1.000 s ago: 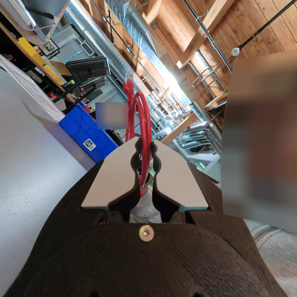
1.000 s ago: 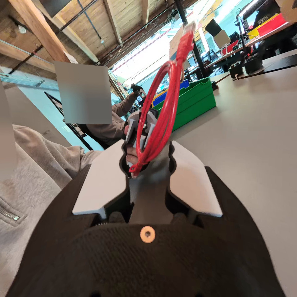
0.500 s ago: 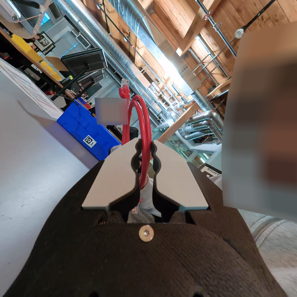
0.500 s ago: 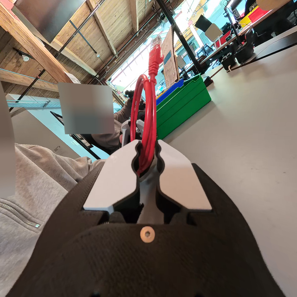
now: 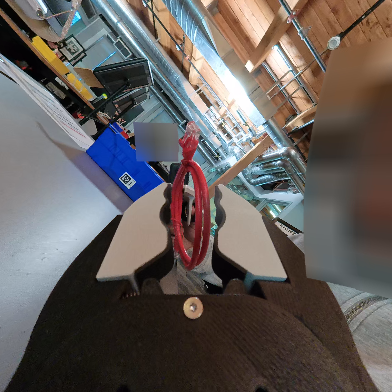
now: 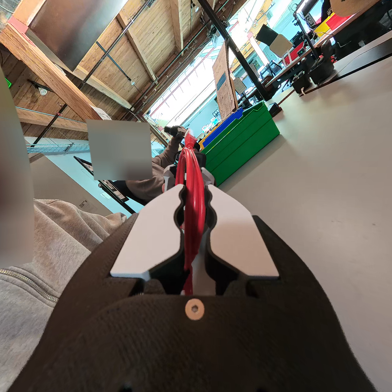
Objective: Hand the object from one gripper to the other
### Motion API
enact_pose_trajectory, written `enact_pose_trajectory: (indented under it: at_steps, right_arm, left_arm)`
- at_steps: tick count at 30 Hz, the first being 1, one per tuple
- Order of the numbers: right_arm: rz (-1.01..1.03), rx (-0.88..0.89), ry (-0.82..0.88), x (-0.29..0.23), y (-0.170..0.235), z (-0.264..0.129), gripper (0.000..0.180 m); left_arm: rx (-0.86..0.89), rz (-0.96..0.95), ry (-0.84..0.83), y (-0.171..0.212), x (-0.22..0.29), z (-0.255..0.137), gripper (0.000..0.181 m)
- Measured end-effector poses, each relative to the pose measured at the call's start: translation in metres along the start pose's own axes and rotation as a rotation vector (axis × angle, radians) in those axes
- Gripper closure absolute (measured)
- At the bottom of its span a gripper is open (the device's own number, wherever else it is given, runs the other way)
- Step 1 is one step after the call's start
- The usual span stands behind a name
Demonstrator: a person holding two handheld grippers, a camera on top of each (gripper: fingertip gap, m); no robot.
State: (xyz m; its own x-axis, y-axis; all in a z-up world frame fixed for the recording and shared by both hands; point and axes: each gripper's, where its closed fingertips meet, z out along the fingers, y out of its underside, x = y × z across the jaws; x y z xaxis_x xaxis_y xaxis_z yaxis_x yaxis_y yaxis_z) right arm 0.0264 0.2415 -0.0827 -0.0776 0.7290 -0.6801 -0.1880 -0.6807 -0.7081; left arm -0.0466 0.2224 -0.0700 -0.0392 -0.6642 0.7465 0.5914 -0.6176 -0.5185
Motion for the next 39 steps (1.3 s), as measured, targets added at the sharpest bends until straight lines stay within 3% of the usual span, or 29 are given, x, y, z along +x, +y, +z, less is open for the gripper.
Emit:
enact_pose_trajectory:
  at_steps: [1,5,9,16,24,30,33,39]
  right_arm:
    - [-0.003,-0.004,0.0,0.0,0.0,0.0,0.163]
    - [-0.021,-0.018,0.021,0.001,-0.001,-0.002,0.163]
    - [-0.064,-0.055,0.093,0.009,-0.001,-0.005,0.163]
    - [-0.178,-0.202,0.261,0.022,0.015,-0.004,0.163]
    - [-0.266,-0.35,0.298,0.014,0.041,0.008,0.163]
    - [-0.266,-0.354,0.269,0.008,0.042,0.011,0.162]
    - [-0.258,-0.351,0.261,0.007,0.042,0.011,0.163]
    - [-0.292,-0.329,0.23,0.004,0.042,0.013,0.162]
  left_arm:
    - [0.0,-0.008,0.0,0.0,-0.001,0.0,0.14]
    - [0.025,0.01,-0.061,-0.009,-0.008,-0.005,0.126]
    - [0.013,0.268,-0.237,-0.027,-0.013,-0.012,0.115]
    - [-0.32,0.999,-0.611,-0.016,-0.027,-0.016,0.124]
    - [-0.604,1.352,-0.613,0.028,-0.034,-0.007,0.141]
    - [-0.779,1.412,-0.695,0.04,-0.056,-0.017,0.146]
    - [-0.799,1.462,-0.725,0.037,-0.058,-0.02,0.16]
    - [-0.796,1.397,-0.72,0.034,-0.055,-0.021,0.165]
